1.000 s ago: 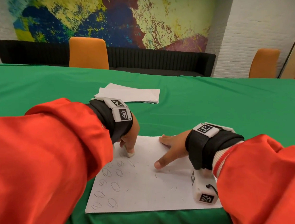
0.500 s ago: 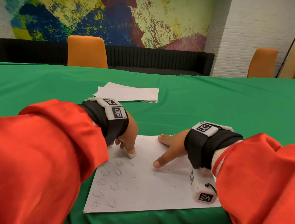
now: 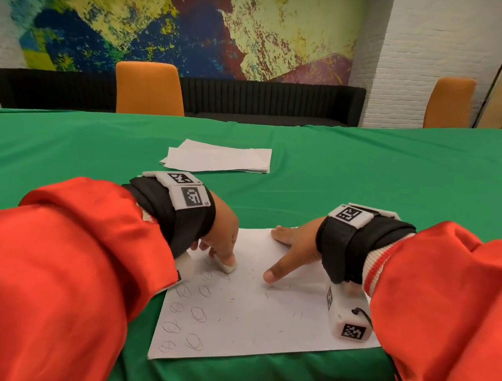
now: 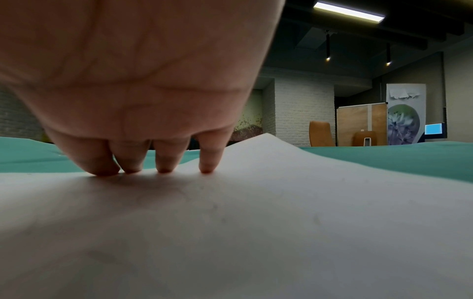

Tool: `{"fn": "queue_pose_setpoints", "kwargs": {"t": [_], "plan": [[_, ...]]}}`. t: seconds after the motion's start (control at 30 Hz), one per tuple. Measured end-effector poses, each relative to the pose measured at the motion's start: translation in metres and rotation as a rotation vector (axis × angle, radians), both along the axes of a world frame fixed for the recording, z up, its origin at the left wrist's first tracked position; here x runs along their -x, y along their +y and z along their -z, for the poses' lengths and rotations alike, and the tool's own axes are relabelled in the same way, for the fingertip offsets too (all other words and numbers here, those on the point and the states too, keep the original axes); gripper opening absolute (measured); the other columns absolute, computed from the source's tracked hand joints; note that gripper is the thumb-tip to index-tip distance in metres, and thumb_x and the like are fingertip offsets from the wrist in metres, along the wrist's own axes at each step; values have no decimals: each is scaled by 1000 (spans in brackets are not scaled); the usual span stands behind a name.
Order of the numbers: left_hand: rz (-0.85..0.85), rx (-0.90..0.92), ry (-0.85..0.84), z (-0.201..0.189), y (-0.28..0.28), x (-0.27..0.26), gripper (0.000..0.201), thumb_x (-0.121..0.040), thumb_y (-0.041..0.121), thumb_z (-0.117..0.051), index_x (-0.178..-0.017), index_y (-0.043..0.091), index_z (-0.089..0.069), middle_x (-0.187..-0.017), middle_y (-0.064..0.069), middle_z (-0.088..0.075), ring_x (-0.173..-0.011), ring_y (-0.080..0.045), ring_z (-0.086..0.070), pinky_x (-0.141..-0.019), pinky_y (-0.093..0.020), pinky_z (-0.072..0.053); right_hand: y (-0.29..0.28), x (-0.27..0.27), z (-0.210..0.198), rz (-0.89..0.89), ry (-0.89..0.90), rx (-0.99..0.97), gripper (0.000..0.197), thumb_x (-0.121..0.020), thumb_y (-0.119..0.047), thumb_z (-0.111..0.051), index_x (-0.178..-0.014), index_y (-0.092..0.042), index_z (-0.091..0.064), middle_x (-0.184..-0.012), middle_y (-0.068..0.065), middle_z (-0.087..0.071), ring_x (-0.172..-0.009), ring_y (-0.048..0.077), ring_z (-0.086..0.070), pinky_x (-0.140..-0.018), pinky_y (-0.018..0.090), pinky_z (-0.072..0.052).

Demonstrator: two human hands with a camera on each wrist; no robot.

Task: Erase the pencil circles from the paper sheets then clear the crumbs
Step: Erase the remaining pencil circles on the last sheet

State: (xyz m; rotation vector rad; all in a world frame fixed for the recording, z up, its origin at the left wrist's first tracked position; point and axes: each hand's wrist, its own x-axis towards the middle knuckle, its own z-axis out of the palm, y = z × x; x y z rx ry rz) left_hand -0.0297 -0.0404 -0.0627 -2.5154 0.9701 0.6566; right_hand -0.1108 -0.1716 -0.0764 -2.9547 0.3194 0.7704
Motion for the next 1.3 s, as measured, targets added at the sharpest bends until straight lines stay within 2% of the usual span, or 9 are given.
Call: {"fn": "queue_pose_setpoints", "kwargs": {"t": [0.13,0.23,0.43,0.6,0.73,0.87,1.03,1.2,1.3], "plan": [[-37,-40,-20,-4,6,-4,40,-93,38,-56,-115,6,-64,-85,-2,-56,-59,-10,-48,-58,-18,-42,0,1,-1,5,-3,-2,98,-80,-65,-53,-151,-24,0,-158,-8,0,-144,17,-12,-113,29,-12],[-67,-12,-6,-3,11,-8,39,-93,36,-57,-115,5,-63,-81,-1,-55,-62,-12,-49,-60,-19,-44,0,1,-1,6,-2,-1,97,-80,-65,-53,-151,-25,0,-158,-8,-1,-144,18,-13,-114,30,-12],[-54,127,109,2,8,-6,19,-89,38,-61,-78,22,-59,-74,4,-57,-63,-10,-53,-71,-22,-47,-1,-1,0,-2,11,-4,99,-80,-66,-51,-151,-23,1,-158,-8,2,-145,16,-10,-114,30,-10],[-51,32,62,0,6,-4,26,-89,44,-59,-96,19,-64,-76,3,-56,-65,-11,-52,-71,-24,-45,-2,-1,0,-4,6,-3,98,-80,-67,-51,-151,-23,-1,-158,-7,0,-144,17,-12,-114,30,-11],[-31,-39,-29,-5,10,-3,41,-91,41,-57,-114,8,-64,-82,1,-55,-62,-12,-48,-58,-19,-40,-3,-1,1,0,0,-8,98,-79,-67,-52,-151,-24,-2,-158,-7,-2,-144,17,-15,-114,30,-13],[-11,60,38,-7,9,-2,38,-89,43,-59,-108,10,-65,-91,-1,-59,-76,-16,-53,-64,-21,-43,-3,-1,2,-7,-12,5,98,-78,-67,-52,-151,-24,-3,-158,-7,-4,-144,17,-16,-113,29,-14],[59,58,47,3,5,9,36,-88,44,-61,-107,14,-66,-87,1,-59,-74,-14,-54,-64,-22,-42,-2,-3,2,-8,2,11,100,-79,-68,-51,-151,-23,0,-158,-7,0,-144,15,-12,-114,29,-11],[21,2,-10,-2,11,5,38,-91,41,-58,-111,10,-65,-75,4,-54,-59,-9,-47,-54,-16,-40,-2,-2,1,8,13,-6,97,-81,-65,-50,-151,-23,1,-158,-8,1,-144,14,-10,-113,28,-10],[37,-34,-87,-6,15,5,39,-92,40,-56,-114,9,-64,-81,2,-55,-57,-8,-43,-47,-12,-36,-2,-2,0,9,11,-3,96,-82,-65,-50,-151,-23,1,-158,-8,1,-144,14,-10,-114,28,-9]]}}
